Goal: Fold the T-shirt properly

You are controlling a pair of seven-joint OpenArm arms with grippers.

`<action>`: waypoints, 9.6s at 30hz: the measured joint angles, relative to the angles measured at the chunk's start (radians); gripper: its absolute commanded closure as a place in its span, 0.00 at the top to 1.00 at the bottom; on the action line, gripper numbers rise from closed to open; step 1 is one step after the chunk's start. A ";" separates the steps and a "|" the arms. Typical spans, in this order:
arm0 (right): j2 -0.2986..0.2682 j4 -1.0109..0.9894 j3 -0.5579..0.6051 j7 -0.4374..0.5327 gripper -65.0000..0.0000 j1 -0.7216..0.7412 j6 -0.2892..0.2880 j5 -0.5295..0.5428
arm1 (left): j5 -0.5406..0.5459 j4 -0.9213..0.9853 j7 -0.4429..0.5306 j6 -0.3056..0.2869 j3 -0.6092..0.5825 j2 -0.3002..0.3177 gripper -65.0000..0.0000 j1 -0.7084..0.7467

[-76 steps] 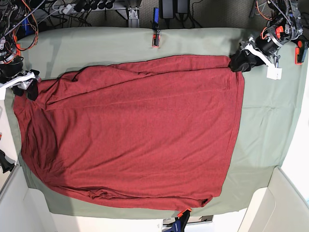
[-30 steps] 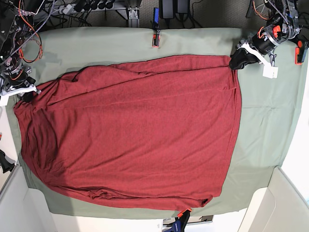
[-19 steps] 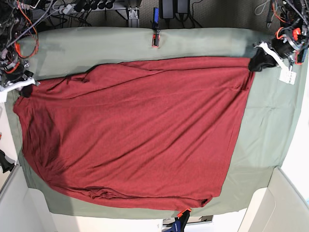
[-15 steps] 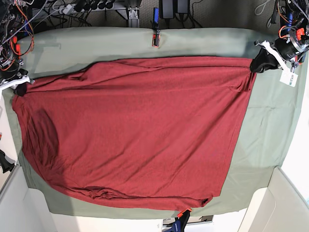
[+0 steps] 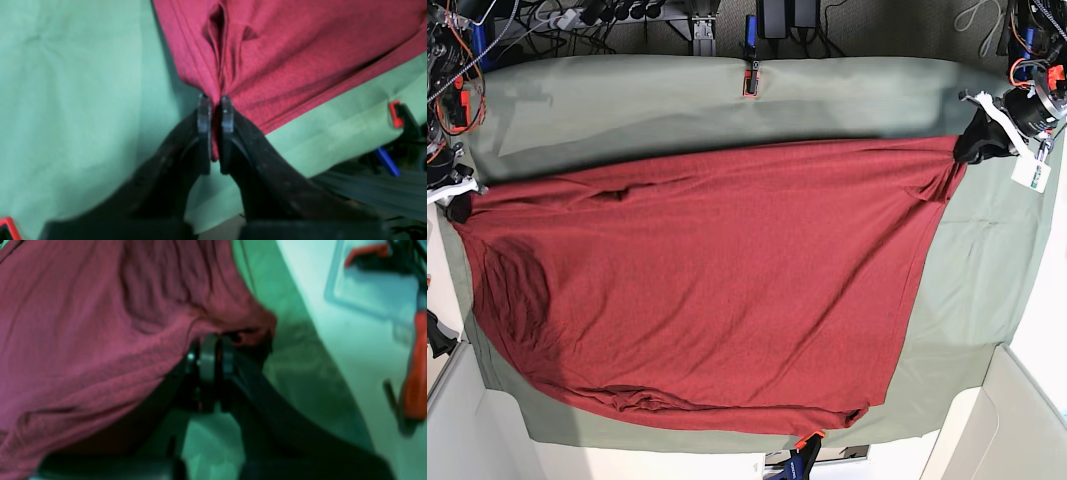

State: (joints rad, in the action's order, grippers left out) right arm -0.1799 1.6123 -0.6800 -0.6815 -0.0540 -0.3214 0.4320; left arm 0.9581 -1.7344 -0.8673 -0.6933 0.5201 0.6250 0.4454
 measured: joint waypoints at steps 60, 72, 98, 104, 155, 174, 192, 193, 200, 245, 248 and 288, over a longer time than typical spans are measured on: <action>-0.016 -0.357 0.061 0.035 0.55 0.320 0.004 -0.087 | 0.077 0.655 -0.050 0.003 -0.475 0.011 0.60 -0.805; -0.001 -0.192 -0.084 -0.056 0.55 0.147 0.008 0.044 | 0.213 0.459 -0.120 0.004 -0.308 0.037 0.60 -0.505; 0.030 -0.387 -0.011 0.045 0.55 0.261 0.027 0.034 | -0.071 0.517 0.055 0.084 -0.237 -0.177 0.60 -0.473; 0.031 -0.389 -0.011 0.038 0.55 0.273 0.031 0.020 | -0.087 0.640 0.097 0.114 -0.233 -0.210 0.60 -0.566; 0.029 -0.097 0.005 -0.131 0.00 0.071 -0.178 0.271 | -0.162 0.271 -0.017 0.012 -0.201 0.002 0.00 -0.434; -0.055 0.207 0.009 -0.135 0.00 -0.323 -0.186 0.312 | -0.104 -0.051 -0.023 0.012 0.201 0.000 0.00 0.102; -0.056 0.248 0.008 -0.118 0.00 -0.401 -0.187 0.269 | -0.114 -0.051 0.034 0.004 0.198 -0.080 0.00 0.141; -0.056 0.248 0.008 -0.110 0.00 -0.401 -0.187 0.251 | -0.121 -0.051 0.035 0.004 0.190 -0.079 0.00 0.137; -0.056 0.219 0.008 -0.078 0.00 -0.395 -0.187 0.207 | -0.228 0.006 0.109 0.003 0.072 -0.080 0.00 0.118; -0.056 0.181 -0.021 -0.040 0.40 -0.103 -0.119 0.102 | -0.080 0.066 0.106 0.004 0.128 -0.017 0.58 -0.053; -0.056 0.172 -0.023 -0.032 0.40 -0.065 -0.089 0.064 | -0.111 0.066 0.124 0.004 0.063 0.013 0.58 -0.109; -0.103 -0.355 0.306 -0.093 0.40 0.235 -0.127 0.009 | -0.228 0.784 0.149 0.062 -0.317 0.047 0.58 -0.787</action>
State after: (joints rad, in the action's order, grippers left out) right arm -0.2832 1.2575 -0.3737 -0.7742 0.1810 -0.4484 0.4412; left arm 0.7303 -0.9508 -0.7181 -0.6315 0.2035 0.6720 -0.3420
